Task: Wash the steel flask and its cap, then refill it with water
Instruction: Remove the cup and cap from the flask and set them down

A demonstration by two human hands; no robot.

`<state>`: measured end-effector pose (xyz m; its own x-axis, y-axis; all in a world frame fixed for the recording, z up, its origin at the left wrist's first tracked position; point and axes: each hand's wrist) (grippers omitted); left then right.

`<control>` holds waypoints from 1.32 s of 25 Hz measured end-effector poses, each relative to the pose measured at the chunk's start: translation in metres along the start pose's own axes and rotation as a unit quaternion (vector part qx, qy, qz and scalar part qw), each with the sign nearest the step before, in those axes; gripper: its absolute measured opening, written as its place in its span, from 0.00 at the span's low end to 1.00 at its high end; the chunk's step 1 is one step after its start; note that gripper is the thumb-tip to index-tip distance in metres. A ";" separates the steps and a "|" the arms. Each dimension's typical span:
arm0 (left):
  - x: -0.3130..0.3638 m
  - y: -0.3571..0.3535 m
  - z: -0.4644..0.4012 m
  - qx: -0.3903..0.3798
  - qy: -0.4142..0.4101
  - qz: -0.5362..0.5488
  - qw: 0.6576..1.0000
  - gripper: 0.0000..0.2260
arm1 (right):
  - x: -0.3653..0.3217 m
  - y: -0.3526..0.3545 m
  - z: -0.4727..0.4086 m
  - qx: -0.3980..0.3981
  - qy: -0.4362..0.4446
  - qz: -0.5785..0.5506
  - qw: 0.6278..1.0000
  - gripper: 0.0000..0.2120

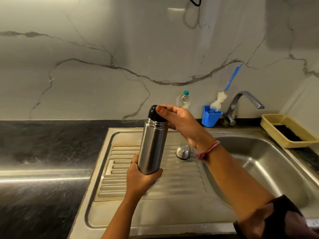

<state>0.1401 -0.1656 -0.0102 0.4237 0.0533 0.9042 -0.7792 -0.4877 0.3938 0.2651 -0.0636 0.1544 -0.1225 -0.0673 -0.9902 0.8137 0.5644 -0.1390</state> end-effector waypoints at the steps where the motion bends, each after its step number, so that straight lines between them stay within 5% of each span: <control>1: 0.002 -0.002 0.001 -0.001 -0.006 -0.005 1.000 0.33 | 0.001 -0.008 0.003 0.008 0.004 0.008 1.000 0.30; 6: 0.010 -0.007 0.013 -0.017 -0.033 -0.012 0.999 0.35 | 0.006 -0.021 0.016 0.092 0.046 -0.057 0.993 0.12; 18: 0.033 0.009 0.024 -0.100 -0.063 0.033 0.992 0.30 | -0.005 -0.010 0.027 -0.050 0.123 -0.062 0.989 0.12; 28: 0.020 0.026 0.014 -0.269 -0.069 0.009 0.961 0.34 | -0.018 0.004 0.020 -0.256 0.077 -0.071 0.961 0.16; 33: 0.027 0.026 0.017 -0.171 -0.081 0.012 0.982 0.32 | -0.043 0.016 0.024 -0.229 0.058 0.111 0.965 0.23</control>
<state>0.1391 -0.1921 0.0221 0.4500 -0.1066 0.8867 -0.8873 -0.1653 0.4305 0.2967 -0.0717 0.1942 -0.0590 0.1750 -0.9828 0.4948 0.8602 0.1235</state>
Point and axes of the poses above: each hand's wrist, its own z-axis away from the middle knuckle, its own y-axis out of the back of the hand, x = y × z, and after that the axes turned 13 degrees about -z, right-handed
